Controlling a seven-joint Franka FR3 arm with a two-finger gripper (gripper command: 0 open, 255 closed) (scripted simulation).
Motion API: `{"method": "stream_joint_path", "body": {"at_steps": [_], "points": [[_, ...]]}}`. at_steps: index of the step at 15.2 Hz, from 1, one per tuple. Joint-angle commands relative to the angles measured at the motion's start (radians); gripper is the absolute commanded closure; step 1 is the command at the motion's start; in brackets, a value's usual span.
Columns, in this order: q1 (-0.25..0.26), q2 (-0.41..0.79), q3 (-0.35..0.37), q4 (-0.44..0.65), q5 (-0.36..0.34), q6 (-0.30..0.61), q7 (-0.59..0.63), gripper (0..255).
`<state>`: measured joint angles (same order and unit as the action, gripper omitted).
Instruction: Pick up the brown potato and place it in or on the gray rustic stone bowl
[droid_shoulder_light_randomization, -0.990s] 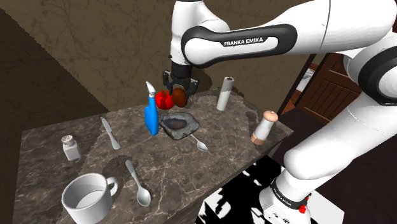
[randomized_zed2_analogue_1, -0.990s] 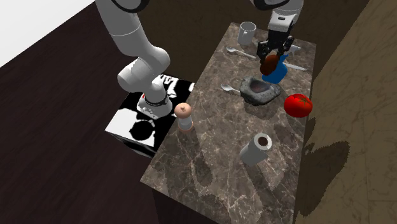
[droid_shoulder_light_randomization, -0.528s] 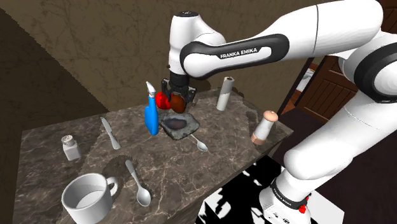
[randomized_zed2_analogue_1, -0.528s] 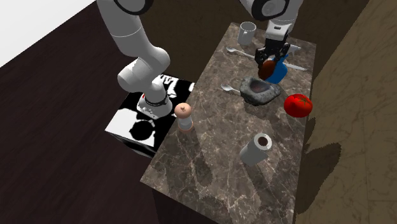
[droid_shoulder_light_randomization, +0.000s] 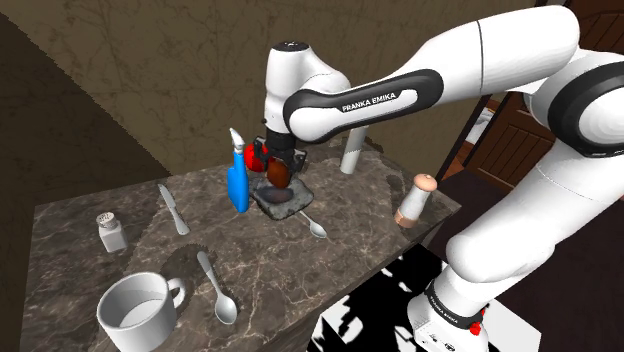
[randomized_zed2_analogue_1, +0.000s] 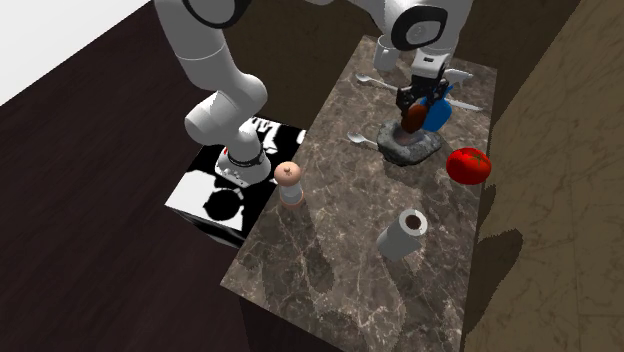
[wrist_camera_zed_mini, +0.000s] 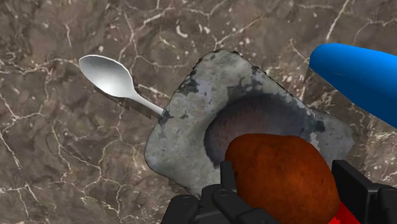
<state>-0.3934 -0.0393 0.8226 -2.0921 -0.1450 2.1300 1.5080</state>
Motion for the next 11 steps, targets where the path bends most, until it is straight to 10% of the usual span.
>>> {"method": "stream_joint_path", "body": {"at_steps": [1, 6, 7, 11], "points": [[0.0, 0.008, 0.001, -0.002, -0.007, 0.006, 0.006, 255], [0.0, 0.008, 0.001, -0.002, -0.007, 0.006, 0.006, 255], [0.0, 0.008, 0.001, -0.002, -0.007, 0.006, 0.006, 0], [0.0, 0.008, 0.001, -0.002, -0.007, 0.006, 0.006, 0]]}}
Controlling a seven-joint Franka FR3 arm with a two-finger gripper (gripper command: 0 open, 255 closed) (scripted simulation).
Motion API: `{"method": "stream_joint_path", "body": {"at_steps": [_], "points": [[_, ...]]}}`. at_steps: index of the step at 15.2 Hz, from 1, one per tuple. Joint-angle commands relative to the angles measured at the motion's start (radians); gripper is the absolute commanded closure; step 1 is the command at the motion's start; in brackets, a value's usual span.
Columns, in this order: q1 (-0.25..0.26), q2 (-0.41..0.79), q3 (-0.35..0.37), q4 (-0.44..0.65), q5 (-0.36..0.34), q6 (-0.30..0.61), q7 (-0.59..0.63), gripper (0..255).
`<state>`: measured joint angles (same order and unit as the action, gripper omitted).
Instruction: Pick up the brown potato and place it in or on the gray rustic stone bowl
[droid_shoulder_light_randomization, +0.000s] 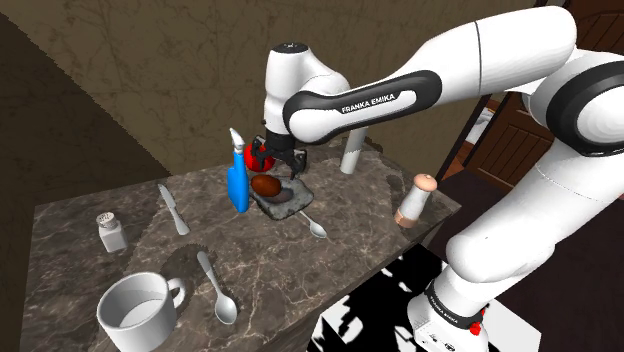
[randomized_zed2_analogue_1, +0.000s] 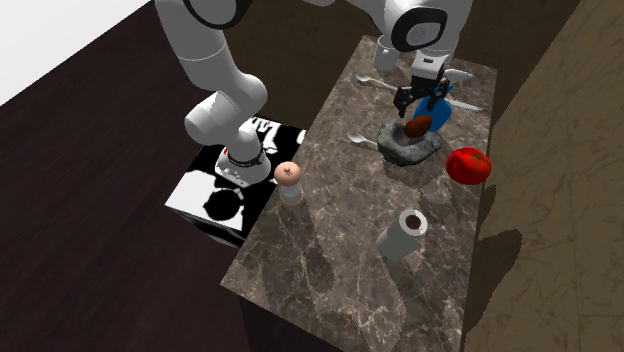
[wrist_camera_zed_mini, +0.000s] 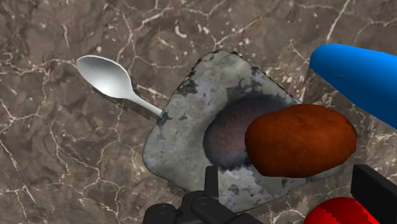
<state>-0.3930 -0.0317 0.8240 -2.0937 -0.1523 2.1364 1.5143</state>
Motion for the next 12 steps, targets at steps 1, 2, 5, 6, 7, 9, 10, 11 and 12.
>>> {"method": "stream_joint_path", "body": {"at_steps": [1, 2, 5, 6, 7, 9, 10, 11, 12], "points": [[0.0, 0.0, 0.0, 0.0, 0.0, 0.0, 0.0, 0], [0.001, -0.02, -0.001, 0.018, 0.02, -0.03, -0.014, 0], [0.005, -0.066, -0.007, 0.075, 0.063, -0.117, -0.044, 0], [0.005, -0.066, -0.007, 0.075, 0.063, -0.117, -0.044, 0], [0.005, -0.066, -0.007, 0.075, 0.063, -0.117, -0.044, 0], [0.005, -0.066, -0.007, 0.075, 0.063, -0.117, -0.044, 0], [0.005, -0.066, -0.007, 0.075, 0.063, -0.117, -0.044, 0], [0.005, -0.066, -0.007, 0.075, 0.063, -0.117, -0.044, 0], [0.005, -0.066, -0.007, 0.075, 0.063, -0.117, -0.044, 0]]}}
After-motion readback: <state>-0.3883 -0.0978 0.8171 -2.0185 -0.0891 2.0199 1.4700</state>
